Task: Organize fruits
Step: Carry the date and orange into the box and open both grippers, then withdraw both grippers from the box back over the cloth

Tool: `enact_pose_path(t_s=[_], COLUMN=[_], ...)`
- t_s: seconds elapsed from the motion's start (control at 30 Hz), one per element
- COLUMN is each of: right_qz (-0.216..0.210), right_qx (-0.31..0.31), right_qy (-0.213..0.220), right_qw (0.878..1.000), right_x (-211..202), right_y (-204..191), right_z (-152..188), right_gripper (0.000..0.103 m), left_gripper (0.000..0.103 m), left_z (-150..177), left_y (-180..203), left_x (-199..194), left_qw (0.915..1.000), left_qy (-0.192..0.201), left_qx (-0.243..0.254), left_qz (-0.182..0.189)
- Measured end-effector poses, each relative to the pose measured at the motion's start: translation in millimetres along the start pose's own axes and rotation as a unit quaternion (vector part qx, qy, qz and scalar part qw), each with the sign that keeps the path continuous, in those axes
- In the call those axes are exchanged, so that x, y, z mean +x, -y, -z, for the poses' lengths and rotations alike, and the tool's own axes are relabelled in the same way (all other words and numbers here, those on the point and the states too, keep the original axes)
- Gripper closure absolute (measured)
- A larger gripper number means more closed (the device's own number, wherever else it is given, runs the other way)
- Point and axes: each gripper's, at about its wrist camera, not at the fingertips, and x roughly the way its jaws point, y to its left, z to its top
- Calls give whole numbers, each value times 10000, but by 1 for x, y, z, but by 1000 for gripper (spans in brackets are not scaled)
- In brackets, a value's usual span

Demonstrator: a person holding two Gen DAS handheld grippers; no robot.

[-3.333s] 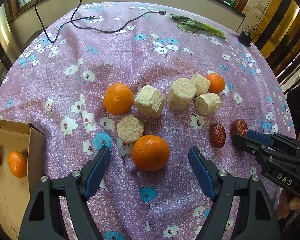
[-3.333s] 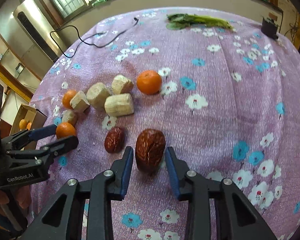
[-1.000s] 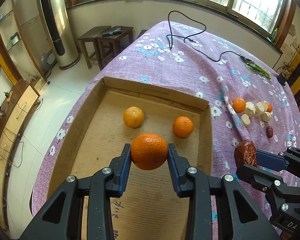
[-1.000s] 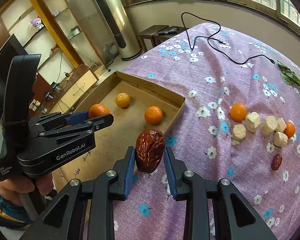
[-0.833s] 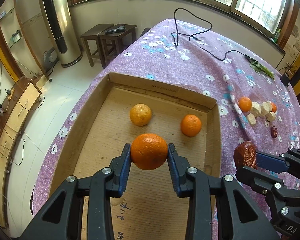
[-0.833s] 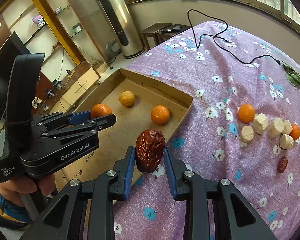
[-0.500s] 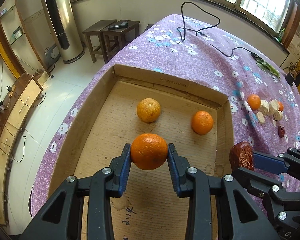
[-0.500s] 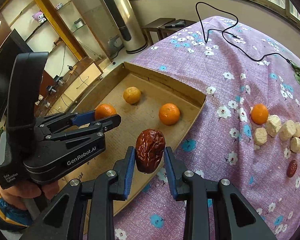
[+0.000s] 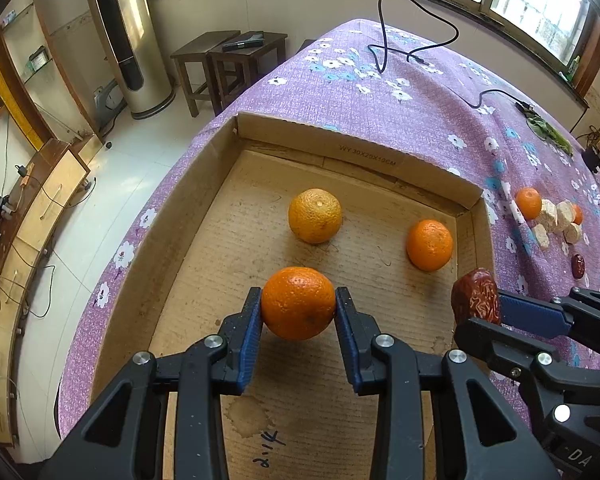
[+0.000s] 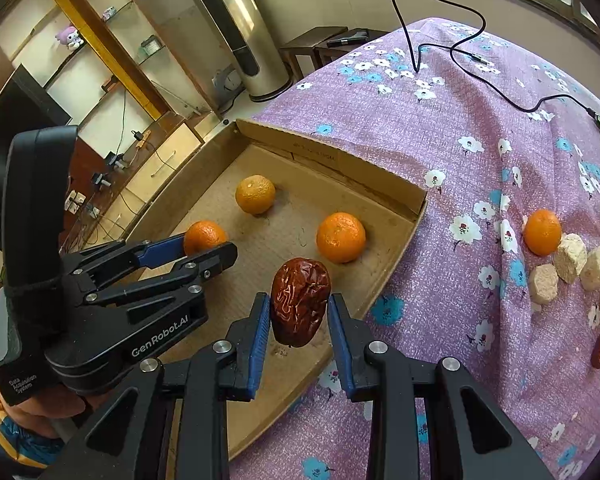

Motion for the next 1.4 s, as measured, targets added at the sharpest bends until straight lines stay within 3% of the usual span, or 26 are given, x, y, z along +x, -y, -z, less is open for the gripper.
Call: enact_pose_path(t_s=[0.63, 0.77, 0.83, 0.97, 1.4], right_qz=[-70, -46, -48, 40, 437], right_qx=[203, 72, 63, 11, 342], right_qy=[-138, -106, -78, 31, 486], right_qw=[9997, 9999, 9999, 10000, 9973], right_x=[33, 26, 21, 7, -56], right_y=[3, -1, -2, -1, 36], right_z=[-7, -5, -3, 1, 20], right_gripper=[69, 64, 62, 54, 37], left_gripper=[68, 50, 47, 28, 22], left_z=[0, 1, 1, 1, -7], left_y=[-1, -5, -7, -6, 42], left_x=[9, 7, 4, -3, -39], left_qw=[9999, 9996, 9995, 9994, 9991], left_qy=[34, 36, 32, 101, 414], left_qx=[-27, -109, -175, -235, 1], left_qz=[-163, -260, -245, -236, -13])
